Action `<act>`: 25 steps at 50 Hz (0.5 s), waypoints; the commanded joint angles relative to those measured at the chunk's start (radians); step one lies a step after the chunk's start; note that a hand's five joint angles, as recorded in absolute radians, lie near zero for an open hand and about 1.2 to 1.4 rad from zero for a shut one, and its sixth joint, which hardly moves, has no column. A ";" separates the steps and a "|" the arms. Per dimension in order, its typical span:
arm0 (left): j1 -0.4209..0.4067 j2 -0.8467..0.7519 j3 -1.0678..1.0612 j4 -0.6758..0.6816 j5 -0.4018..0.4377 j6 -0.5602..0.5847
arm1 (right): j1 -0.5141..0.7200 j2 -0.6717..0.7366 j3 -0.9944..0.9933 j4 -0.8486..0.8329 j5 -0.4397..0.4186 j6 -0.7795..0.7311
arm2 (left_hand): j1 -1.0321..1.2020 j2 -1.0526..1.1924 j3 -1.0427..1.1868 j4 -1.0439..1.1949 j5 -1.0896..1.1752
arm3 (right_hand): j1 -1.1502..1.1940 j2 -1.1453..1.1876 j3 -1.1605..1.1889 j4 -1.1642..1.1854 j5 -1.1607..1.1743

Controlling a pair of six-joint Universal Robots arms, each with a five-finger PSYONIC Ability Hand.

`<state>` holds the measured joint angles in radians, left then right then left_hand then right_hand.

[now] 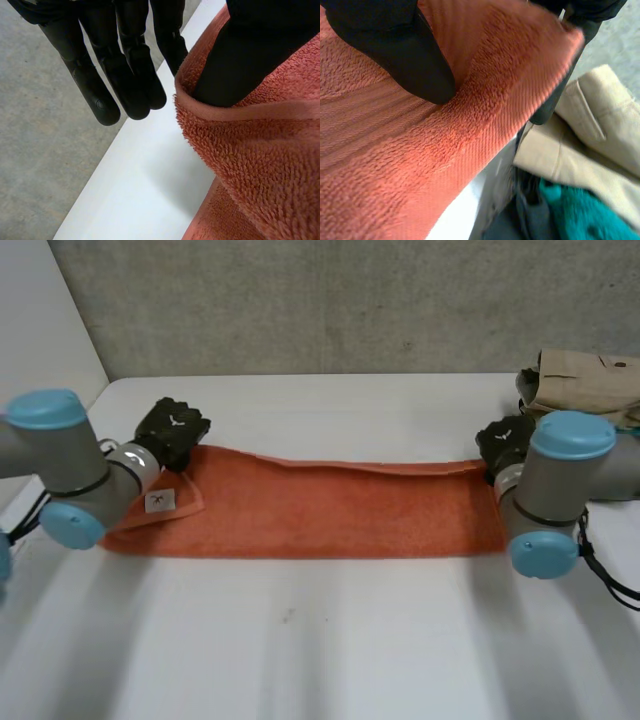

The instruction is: Fold the laundry.

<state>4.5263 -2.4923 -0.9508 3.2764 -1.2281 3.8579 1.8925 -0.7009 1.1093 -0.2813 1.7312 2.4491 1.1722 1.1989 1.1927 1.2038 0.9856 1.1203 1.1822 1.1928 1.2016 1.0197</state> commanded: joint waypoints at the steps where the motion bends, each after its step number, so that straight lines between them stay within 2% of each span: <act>1: -0.015 -0.091 0.113 -0.009 0.004 -0.015 | 0.028 0.118 -0.117 -0.044 0.066 -0.019 | 0.088 0.061 0.067 0.056 0.100 | -0.946 -1.008 -1.018 -1.027 -1.020; 2: -0.018 -0.094 0.118 -0.015 -0.002 -0.021 | 0.034 0.126 -0.124 -0.039 0.080 -0.027 | -0.364 -0.391 -0.385 -0.396 -0.352 | -0.946 -1.008 -1.018 -1.027 -1.020; 3: -0.024 -0.089 0.116 -0.029 -0.005 -0.032 | 0.037 0.130 -0.129 -0.033 0.093 -0.030 | -0.998 -1.024 -1.018 -1.029 -0.986 | -0.946 -1.008 -1.018 -1.027 -1.020; 7: -0.026 -0.047 0.078 -0.066 -0.024 -0.051 | 0.042 0.107 -0.109 -0.015 0.105 -0.028 | -0.998 -1.024 -1.018 -1.029 -0.986 | -0.946 -1.008 -1.018 -1.027 -1.020; 16: 0.016 0.191 -0.130 -0.031 -0.005 -0.112 | 0.037 -0.132 0.087 -0.007 -0.011 0.148 | -0.998 -1.024 -1.018 -1.029 -0.986 | -0.946 -1.008 -1.018 -1.027 -1.020; 25: 0.065 0.369 -0.384 -0.011 0.111 -0.199 | 0.036 -0.304 0.260 0.063 -0.120 0.189 | -0.998 -1.024 -1.018 -1.029 -0.986 | -0.946 -1.008 -1.018 -1.027 -1.020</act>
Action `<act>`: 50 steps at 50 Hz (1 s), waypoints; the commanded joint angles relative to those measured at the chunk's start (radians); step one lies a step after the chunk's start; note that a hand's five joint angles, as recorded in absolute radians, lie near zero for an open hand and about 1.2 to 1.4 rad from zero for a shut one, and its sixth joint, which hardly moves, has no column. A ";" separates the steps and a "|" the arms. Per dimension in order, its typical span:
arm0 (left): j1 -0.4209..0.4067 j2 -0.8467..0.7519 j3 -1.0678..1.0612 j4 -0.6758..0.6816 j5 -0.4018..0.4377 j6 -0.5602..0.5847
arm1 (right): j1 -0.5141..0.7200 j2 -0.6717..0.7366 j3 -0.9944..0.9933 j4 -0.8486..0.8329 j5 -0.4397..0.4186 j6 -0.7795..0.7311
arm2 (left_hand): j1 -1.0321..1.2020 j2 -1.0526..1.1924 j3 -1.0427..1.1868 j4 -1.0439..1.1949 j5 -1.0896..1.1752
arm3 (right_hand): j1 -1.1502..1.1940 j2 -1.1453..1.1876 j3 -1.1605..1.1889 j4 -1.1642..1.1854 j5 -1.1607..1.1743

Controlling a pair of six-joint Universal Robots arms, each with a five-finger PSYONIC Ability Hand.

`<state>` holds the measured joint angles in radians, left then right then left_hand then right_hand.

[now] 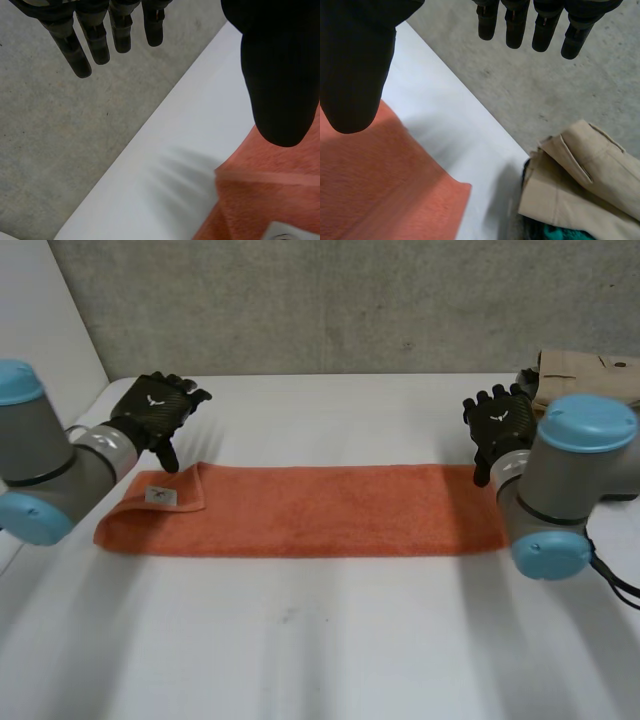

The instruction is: Fold the laundry.

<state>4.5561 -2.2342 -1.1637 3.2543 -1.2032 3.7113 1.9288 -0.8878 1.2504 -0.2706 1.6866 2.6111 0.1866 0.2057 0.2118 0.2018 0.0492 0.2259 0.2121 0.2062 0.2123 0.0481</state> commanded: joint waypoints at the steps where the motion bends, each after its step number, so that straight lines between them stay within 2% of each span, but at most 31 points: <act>1: 0.047 0.114 -0.206 0.015 0.108 -0.050 | -0.002 -0.126 0.132 0.060 -0.082 0.027 | -0.012 -0.031 -0.037 -0.027 -0.049 | -0.051 -0.038 -0.032 -0.038 -0.048; 6: 0.092 0.076 -0.238 0.061 0.143 -0.021 | -0.005 -0.157 0.198 0.094 -0.096 0.032 | -0.012 -0.031 -0.037 -0.027 -0.049 | -0.051 -0.038 -0.032 -0.038 -0.048; 15: 0.136 -0.110 -0.116 0.104 0.097 0.036 | -0.025 -0.157 0.244 0.082 -0.096 0.032 | -0.012 -0.031 -0.037 -0.027 -0.049 | -0.051 -0.038 -0.032 -0.038 -0.048; 19: 0.155 -0.202 0.001 0.090 0.021 0.056 | -0.039 -0.168 0.258 0.080 -0.094 0.033 | -0.012 -0.031 -0.037 -0.027 -0.049 | -0.051 -0.038 -0.032 -0.038 -0.048; 21: 0.169 -0.242 0.079 0.088 -0.048 0.064 | -0.044 -0.177 0.264 0.077 -0.094 0.038 | -0.012 -0.031 -0.037 -0.027 -0.049 | -0.051 -0.038 -0.032 -0.038 -0.048; 24: 0.184 -0.255 0.159 0.085 -0.152 0.052 | -0.051 -0.203 0.279 0.068 -0.091 0.049 | -0.012 -0.031 -0.037 -0.027 -0.049 | -0.051 -0.038 -0.032 -0.038 -0.048; 27: 0.187 -0.236 0.167 0.081 -0.200 0.033 | -0.056 -0.232 0.297 0.062 -0.094 0.053 | -0.012 -0.031 -0.037 -0.027 -0.049 | -0.051 -0.038 -0.032 -0.038 -0.048; 31: 0.166 -0.170 0.110 0.071 -0.164 -0.027 | -0.068 -0.269 0.320 0.068 -0.096 0.058 | -0.012 -0.031 -0.037 -0.027 -0.049 | -0.051 -0.038 -0.032 -0.038 -0.048; 36: 0.139 -0.035 -0.072 0.100 -0.081 -0.071 | -0.105 -0.312 0.351 0.090 -0.120 0.060 | -0.012 -0.031 -0.037 -0.027 -0.049 | -0.051 -0.038 -0.032 -0.038 -0.048; 43: 0.116 0.134 -0.289 0.185 -0.026 -0.106 | -0.178 -0.338 0.383 0.201 -0.217 0.066 | -0.012 -0.031 -0.037 -0.027 -0.049 | -0.040 -0.026 -0.020 -0.026 -0.037; 46: 0.107 0.182 -0.347 0.206 -0.016 -0.134 | -0.214 -0.332 0.399 0.232 -0.261 0.067 | -0.012 -0.031 -0.037 -0.027 -0.049 | 0.136 0.150 0.156 0.150 0.139; 50: 0.093 0.241 -0.416 0.234 0.005 -0.192 | -0.246 -0.298 0.412 0.208 -0.304 0.067 | -0.012 -0.031 -0.037 -0.027 -0.049 | 0.251 0.265 0.271 0.265 0.254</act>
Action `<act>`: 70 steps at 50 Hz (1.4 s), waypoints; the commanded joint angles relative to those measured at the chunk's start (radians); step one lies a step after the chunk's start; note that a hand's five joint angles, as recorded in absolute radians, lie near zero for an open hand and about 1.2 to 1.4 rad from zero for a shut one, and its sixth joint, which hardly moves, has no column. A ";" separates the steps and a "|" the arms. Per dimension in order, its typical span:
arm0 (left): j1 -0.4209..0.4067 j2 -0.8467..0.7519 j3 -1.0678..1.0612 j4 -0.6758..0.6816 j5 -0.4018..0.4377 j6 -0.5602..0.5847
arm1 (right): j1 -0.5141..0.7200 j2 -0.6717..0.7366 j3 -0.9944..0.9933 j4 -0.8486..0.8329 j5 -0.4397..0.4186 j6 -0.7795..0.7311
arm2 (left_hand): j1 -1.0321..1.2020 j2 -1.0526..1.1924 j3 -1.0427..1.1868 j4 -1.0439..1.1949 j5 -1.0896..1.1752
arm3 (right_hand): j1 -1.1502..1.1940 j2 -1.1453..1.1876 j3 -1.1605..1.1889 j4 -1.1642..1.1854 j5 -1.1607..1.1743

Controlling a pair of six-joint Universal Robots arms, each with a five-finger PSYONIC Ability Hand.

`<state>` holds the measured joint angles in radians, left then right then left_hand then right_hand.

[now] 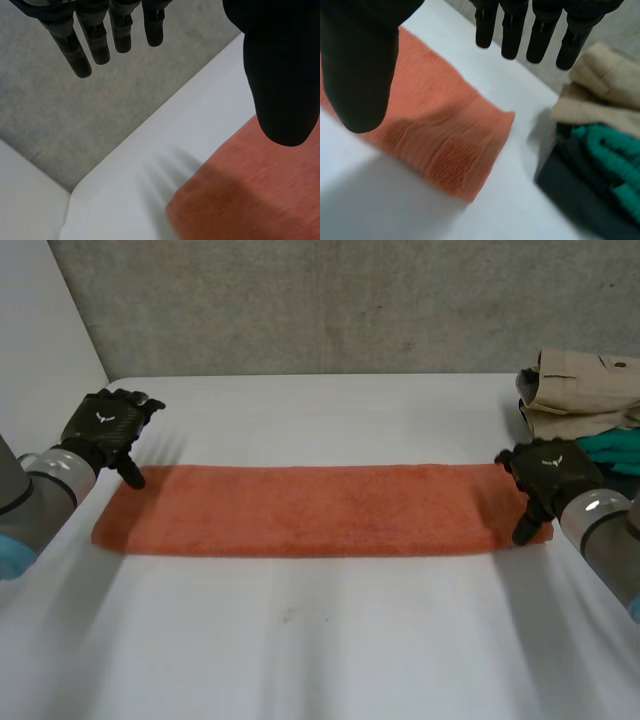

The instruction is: Fold the laundry.

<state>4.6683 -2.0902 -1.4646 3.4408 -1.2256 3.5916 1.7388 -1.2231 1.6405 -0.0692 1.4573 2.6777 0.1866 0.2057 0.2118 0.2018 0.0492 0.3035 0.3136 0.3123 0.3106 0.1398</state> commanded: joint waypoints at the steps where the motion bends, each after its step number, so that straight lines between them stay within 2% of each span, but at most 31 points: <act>1: -0.025 0.113 -0.135 0.058 0.035 -0.094 | -0.059 0.046 0.024 -0.003 -0.080 -0.002 | -0.012 -0.031 -0.037 -0.027 -0.049 | 0.185 0.175 0.176 0.178 0.174; 12: -0.062 0.133 -0.184 0.100 0.046 -0.128 | -0.084 0.238 -0.017 -0.196 -0.058 -0.033 | -0.012 -0.031 -0.037 -0.027 -0.049 | 0.299 0.289 0.290 0.292 0.288; 13: -0.063 0.131 -0.186 0.100 0.044 -0.128 | -0.085 0.252 -0.024 -0.207 -0.057 -0.041 | -0.012 -0.031 -0.037 -0.027 -0.049 | 0.384 0.374 0.375 0.377 0.373; 14: -0.065 0.131 -0.187 0.101 0.044 -0.128 | -0.090 0.272 -0.036 -0.228 -0.049 -0.056 | -0.012 -0.031 -0.037 -0.027 -0.049 | 0.882 0.872 0.873 0.875 0.871; 15: -0.065 0.131 -0.189 0.101 0.044 -0.128 | -0.093 0.278 -0.042 -0.236 -0.045 -0.062 | -0.012 -0.031 -0.037 -0.027 -0.049 | 1.091 1.081 1.082 1.084 1.080; 21: -0.065 0.148 -0.200 0.098 0.041 -0.132 | -0.157 0.191 -0.010 -0.225 0.047 -0.111 | -0.012 -0.031 -0.037 -0.027 -0.049 | 1.093 1.083 1.084 1.086 1.082; 24: -0.059 0.179 -0.214 0.098 0.043 -0.134 | -0.209 0.157 0.001 -0.225 0.052 -0.162 | -0.012 -0.031 -0.037 -0.027 -0.049 | 1.093 1.083 1.084 1.086 1.082; 28: -0.043 0.211 -0.230 0.098 0.048 -0.134 | -0.301 0.154 -0.014 -0.238 0.058 -0.298 | -0.012 -0.031 -0.037 -0.027 -0.049 | 1.093 1.083 1.084 1.086 1.082; 29: -0.042 0.217 -0.233 0.098 0.048 -0.135 | -0.327 0.160 -0.037 -0.239 0.060 -0.374 | -0.012 -0.031 -0.037 -0.027 -0.049 | 1.093 1.083 1.084 1.086 1.082; 34: -0.019 0.248 -0.256 0.093 0.055 -0.149 | -0.332 0.188 -0.113 -0.245 0.084 -0.591 | -0.012 -0.031 -0.037 -0.027 -0.049 | 1.093 1.083 1.084 1.086 1.082; 40: 0.009 0.289 -0.295 0.096 0.066 -0.186 | -0.170 0.165 -0.140 -0.283 0.061 -0.601 | -0.012 -0.031 -0.037 -0.027 -0.049 | 1.093 1.083 1.084 1.086 1.082; 41: 0.013 0.292 -0.299 0.097 0.066 -0.189 | -0.098 0.151 -0.134 -0.311 0.029 -0.579 | -0.012 -0.031 -0.037 -0.027 -0.049 | 1.093 1.083 1.084 1.086 1.082; 44: 0.024 0.306 -0.313 0.100 0.074 -0.198 | 0.017 0.132 -0.116 -0.375 -0.049 -0.550 | -0.012 -0.031 -0.037 -0.027 -0.049 | 1.093 1.083 1.084 1.086 1.082; 45: 0.027 0.308 -0.315 0.101 0.077 -0.200 | 0.098 0.120 -0.099 -0.436 -0.123 -0.535 | -0.012 -0.031 -0.037 -0.027 -0.049 | 1.093 1.083 1.084 1.086 1.082; 47: 0.033 0.312 -0.319 0.104 0.084 -0.203 | 0.171 0.123 -0.088 -0.495 -0.197 -0.527 | -0.012 -0.031 -0.037 -0.027 -0.049 | 1.093 1.083 1.084 1.086 1.082; 48: 0.035 0.314 -0.321 0.104 0.086 -0.203 | 0.238 0.146 -0.082 -0.547 -0.259 -0.522 | -0.012 -0.031 -0.037 -0.027 -0.049 | 1.093 1.083 1.084 1.086 1.082; 52: 0.035 0.315 -0.330 0.104 0.087 -0.208 | 0.408 0.242 -0.105 -0.667 -0.380 -0.493 | -0.012 -0.031 -0.037 -0.027 -0.049 | 1.093 1.083 1.084 1.086 1.082; 57: 0.023 0.311 -0.341 0.104 0.089 -0.211 | 0.539 0.399 -0.188 -0.652 -0.416 -0.461 | -0.012 -0.031 -0.037 -0.027 -0.049 | 1.093 1.083 1.084 1.086 1.082; 62: -0.010 0.305 -0.347 0.106 0.086 -0.217 | 0.602 0.504 -0.294 -0.537 -0.402 -0.467 | -0.012 -0.031 -0.037 -0.027 -0.049 | 1.093 1.083 1.084 1.086 1.082; 63: -0.014 0.303 -0.345 0.107 0.084 -0.217 | 0.605 0.507 -0.304 -0.512 -0.396 -0.467 | -0.012 -0.031 -0.037 -0.027 -0.049 | 1.002 0.992 0.993 0.995 0.991; 64: -0.020 0.302 -0.342 0.107 0.083 -0.217 | 0.605 0.501 -0.315 -0.473 -0.387 -0.467 | -0.012 -0.031 -0.037 -0.027 -0.049 | 0.420 0.410 0.411 0.413 0.409; 65: -0.026 0.300 -0.341 0.107 0.081 -0.217 | 0.605 0.495 -0.315 -0.457 -0.379 -0.466 | -0.012 -0.031 -0.037 -0.027 -0.049 | 0.097 0.087 0.089 0.090 0.087; 66: -0.037 0.299 -0.336 0.107 0.081 -0.217 | 0.605 0.482 -0.315 -0.446 -0.367 -0.463 | -0.012 -0.031 -0.037 -0.027 -0.049 | -0.129 -0.139 -0.138 -0.136 -0.140; 70: -0.072 0.297 -0.318 0.109 0.077 -0.217 | 0.591 0.387 -0.274 -0.437 -0.243 -0.386 | -0.012 -0.031 -0.037 -0.027 -0.049 | -0.129 -0.139 -0.138 -0.136 -0.140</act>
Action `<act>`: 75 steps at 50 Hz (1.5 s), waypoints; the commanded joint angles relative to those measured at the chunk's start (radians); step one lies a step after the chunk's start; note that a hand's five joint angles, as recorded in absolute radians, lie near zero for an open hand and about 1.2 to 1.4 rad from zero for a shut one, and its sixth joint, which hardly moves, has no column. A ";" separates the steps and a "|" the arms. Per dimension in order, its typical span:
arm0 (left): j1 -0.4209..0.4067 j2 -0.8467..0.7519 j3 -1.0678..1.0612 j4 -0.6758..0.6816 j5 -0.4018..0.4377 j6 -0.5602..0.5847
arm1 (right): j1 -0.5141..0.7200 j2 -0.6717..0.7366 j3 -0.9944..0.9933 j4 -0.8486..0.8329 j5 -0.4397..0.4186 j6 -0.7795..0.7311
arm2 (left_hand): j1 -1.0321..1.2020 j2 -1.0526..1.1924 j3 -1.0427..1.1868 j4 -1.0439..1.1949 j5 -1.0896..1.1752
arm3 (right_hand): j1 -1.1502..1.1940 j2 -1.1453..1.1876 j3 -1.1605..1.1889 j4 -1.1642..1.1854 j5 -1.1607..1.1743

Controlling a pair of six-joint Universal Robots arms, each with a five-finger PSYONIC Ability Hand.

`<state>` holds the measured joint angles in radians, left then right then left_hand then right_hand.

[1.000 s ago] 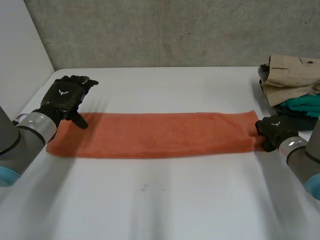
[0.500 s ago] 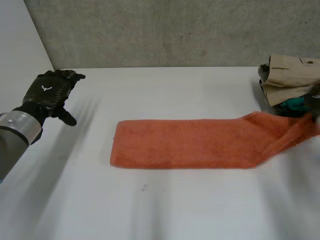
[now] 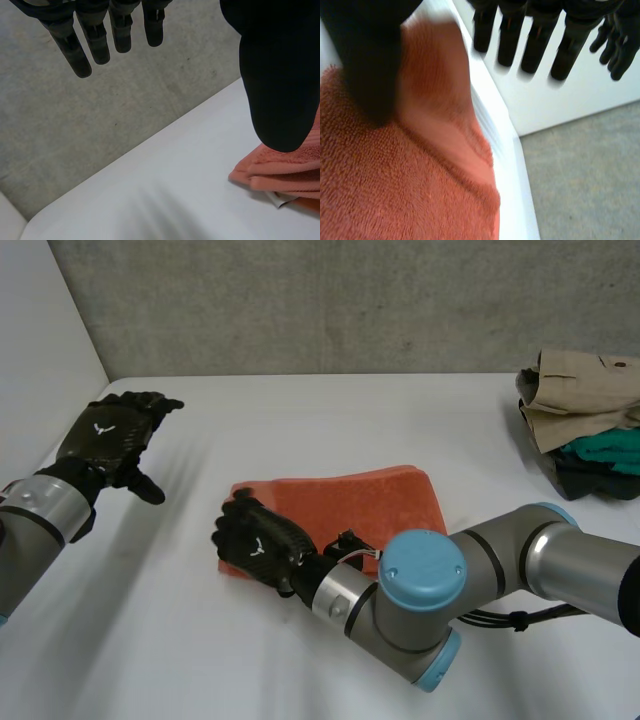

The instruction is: Fold the laundry.

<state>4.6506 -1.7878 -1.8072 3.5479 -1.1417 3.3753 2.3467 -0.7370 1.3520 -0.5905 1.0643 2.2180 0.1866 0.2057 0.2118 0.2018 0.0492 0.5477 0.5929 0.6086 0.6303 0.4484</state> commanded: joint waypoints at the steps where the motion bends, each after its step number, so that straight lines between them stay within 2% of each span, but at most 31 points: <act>1: -0.062 -0.005 0.028 0.002 -0.009 0.001 | -0.023 -0.123 0.030 0.086 0.184 0.112 | -0.012 -0.031 -0.037 -0.027 -0.049 | -0.373 -0.418 -0.434 -0.456 -0.448; 2: -0.072 -0.007 0.031 0.002 -0.010 0.001 | -0.038 -0.177 0.064 0.086 0.248 0.205 | -0.012 -0.031 -0.037 -0.027 -0.049 | -0.373 -0.418 -0.434 -0.456 -0.448; 4: -0.098 -0.010 0.043 0.002 -0.016 -0.001 | -0.061 -0.235 0.098 0.089 0.299 0.303 | -0.012 -0.031 -0.037 -0.027 -0.049 | -0.373 -0.418 -0.434 -0.456 -0.448; 5: -0.107 -0.010 0.046 0.002 -0.020 -0.001 | -0.095 -0.289 0.127 0.100 0.343 0.421 | -0.012 -0.031 -0.037 -0.027 -0.049 | -0.373 -0.418 -0.434 -0.456 -0.448; 9: -0.162 -0.019 0.052 0.003 -0.036 -0.001 | -0.159 -0.324 0.183 0.185 0.365 0.590 | -0.012 -0.031 -0.037 -0.027 -0.049 | -0.373 -0.418 -0.434 -0.456 -0.448; 13: -0.205 -0.030 0.052 0.005 -0.052 0.001 | -0.239 -0.312 0.216 0.329 0.367 0.592 | -0.012 -0.031 -0.037 -0.027 -0.049 | -0.373 -0.418 -0.434 -0.456 -0.448; 17: -0.231 -0.041 0.049 0.009 -0.066 0.003 | -0.317 -0.263 0.230 0.440 0.387 0.514 | -0.012 -0.031 -0.037 -0.027 -0.049 | -0.373 -0.418 -0.434 -0.456 -0.448; 19: -0.239 -0.047 0.048 0.014 -0.070 0.003 | -0.351 -0.248 0.230 0.457 0.405 0.483 | -0.012 -0.031 -0.037 -0.027 -0.049 | -0.160 -0.205 -0.221 -0.243 -0.235; 20: -0.240 -0.047 0.046 0.016 -0.072 0.003 | -0.377 -0.245 0.228 0.448 0.434 0.459 | -0.012 -0.031 -0.037 -0.027 -0.049 | 0.379 0.334 0.318 0.296 0.304; 21: -0.240 -0.047 0.046 0.016 -0.072 0.003 | -0.386 -0.246 0.227 0.431 0.456 0.454 | -0.012 -0.031 -0.037 -0.027 -0.049 | 0.765 0.720 0.704 0.682 0.690; 22: -0.240 -0.045 0.045 0.017 -0.072 0.003 | -0.389 -0.251 0.227 0.408 0.474 0.453 | -0.012 -0.031 -0.037 -0.027 -0.049 | 0.848 0.803 0.787 0.765 0.773; 24: -0.237 -0.042 0.043 0.017 -0.072 0.004 | -0.383 -0.278 0.243 0.296 0.541 0.450 | -0.012 -0.031 -0.037 -0.027 -0.049 | 0.849 0.803 0.788 0.766 0.773; 27: -0.227 -0.030 0.042 0.016 -0.073 -0.001 | -0.307 -0.376 0.271 0.104 0.594 0.402 | -0.012 -0.031 -0.037 -0.027 -0.049 | 0.849 0.803 0.788 0.766 0.773; 30: -0.214 0.002 0.032 0.016 -0.073 -0.002 | -0.241 -0.436 0.266 0.011 0.574 0.339 | -0.012 -0.031 -0.037 -0.027 -0.049 | 0.849 0.803 0.788 0.766 0.773; 34: -0.202 0.036 0.022 0.017 -0.075 -0.004 | -0.100 -0.377 0.201 0.004 0.456 0.293 | -0.012 -0.031 -0.037 -0.027 -0.049 | 0.849 0.803 0.788 0.766 0.773; 35: -0.201 0.039 0.020 0.017 -0.075 -0.004 | -0.049 -0.331 0.173 0.021 0.400 0.293 | -0.012 -0.031 -0.037 -0.027 -0.049 | 0.849 0.803 0.788 0.766 0.773; 39: -0.196 0.045 0.014 0.017 -0.075 -0.008 | 0.038 -0.208 0.106 0.101 0.271 0.287 | -0.012 -0.031 -0.037 -0.027 -0.049 | 0.849 0.803 0.788 0.766 0.773; 42: -0.193 0.041 0.016 0.016 -0.079 -0.014 | 0.069 -0.129 0.038 0.193 0.208 0.295 | -0.012 -0.031 -0.037 -0.027 -0.049 | 0.849 0.803 0.788 0.766 0.773; 43: -0.193 0.038 0.017 0.014 -0.082 -0.014 | 0.069 -0.116 0.020 0.222 0.201 0.298 | -0.012 -0.031 -0.037 -0.027 -0.049 | 0.793 0.748 0.732 0.710 0.718; 44: -0.193 0.033 0.022 0.012 -0.090 -0.016 | 0.068 -0.107 0.001 0.245 0.200 0.301 | -0.012 -0.031 -0.037 -0.027 -0.049 | 0.560 0.515 0.499 0.477 0.485; 45: -0.194 0.030 0.025 0.011 -0.096 -0.019 | 0.063 -0.104 -0.017 0.267 0.203 0.307 | -0.012 -0.031 -0.037 -0.027 -0.049 | 0.223 0.178 0.162 0.141 0.148; 46: -0.196 0.027 0.029 0.011 -0.101 -0.020 | 0.051 -0.108 -0.045 0.306 0.222 0.330 | -0.012 -0.031 -0.037 -0.027 -0.049 | -0.373 -0.418 -0.434 -0.456 -0.448; 49: -0.207 0.019 0.055 0.006 -0.133 -0.036 | 0.023 -0.137 -0.068 0.325 0.287 0.428 | -0.012 -0.031 -0.037 -0.027 -0.049 | -0.373 -0.418 -0.434 -0.456 -0.448; 50: -0.211 0.015 0.065 0.003 -0.142 -0.042 | -0.003 -0.172 -0.071 0.318 0.334 0.528 | -0.012 -0.031 -0.037 -0.027 -0.049 | -0.373 -0.418 -0.434 -0.456 -0.448; 54: -0.257 -0.007 0.126 -0.029 -0.187 -0.065 | -0.076 -0.261 -0.067 0.328 0.400 0.765 | -0.012 -0.031 -0.037 -0.027 -0.049 | -0.373 -0.418 -0.434 -0.456 -0.448; 58: -0.328 -0.056 0.195 -0.087 -0.222 -0.070 | -0.135 -0.278 -0.074 0.389 0.387 0.903 | -0.012 -0.031 -0.037 -0.027 -0.049 | -0.373 -0.418 -0.434 -0.456 -0.448; 61: -0.386 -0.122 0.255 -0.132 -0.240 -0.076 | -0.159 -0.253 -0.109 0.455 0.365 0.921 | -0.012 -0.031 -0.037 -0.027 -0.049 | -0.373 -0.418 -0.434 -0.456 -0.448; 68: -0.475 -0.303 0.350 -0.262 -0.329 -0.070 | -0.187 -0.047 -0.322 0.701 0.313 0.933 | -0.012 -0.031 -0.037 -0.027 -0.049 | -0.373 -0.418 -0.434 -0.456 -0.448; 75: -0.454 -0.423 0.390 -0.333 -0.429 -0.031 | -0.202 0.126 -0.497 0.880 0.322 0.888 | -0.012 -0.031 -0.037 -0.027 -0.049 | -0.373 -0.418 -0.434 -0.456 -0.448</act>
<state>4.1739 -2.1260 -1.4447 3.2671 -1.4966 3.3119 2.1513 -0.7259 0.9704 0.1685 1.3762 3.1509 0.1866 0.2057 0.2118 0.2018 0.0498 0.2255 0.2127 0.2064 0.2116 0.0479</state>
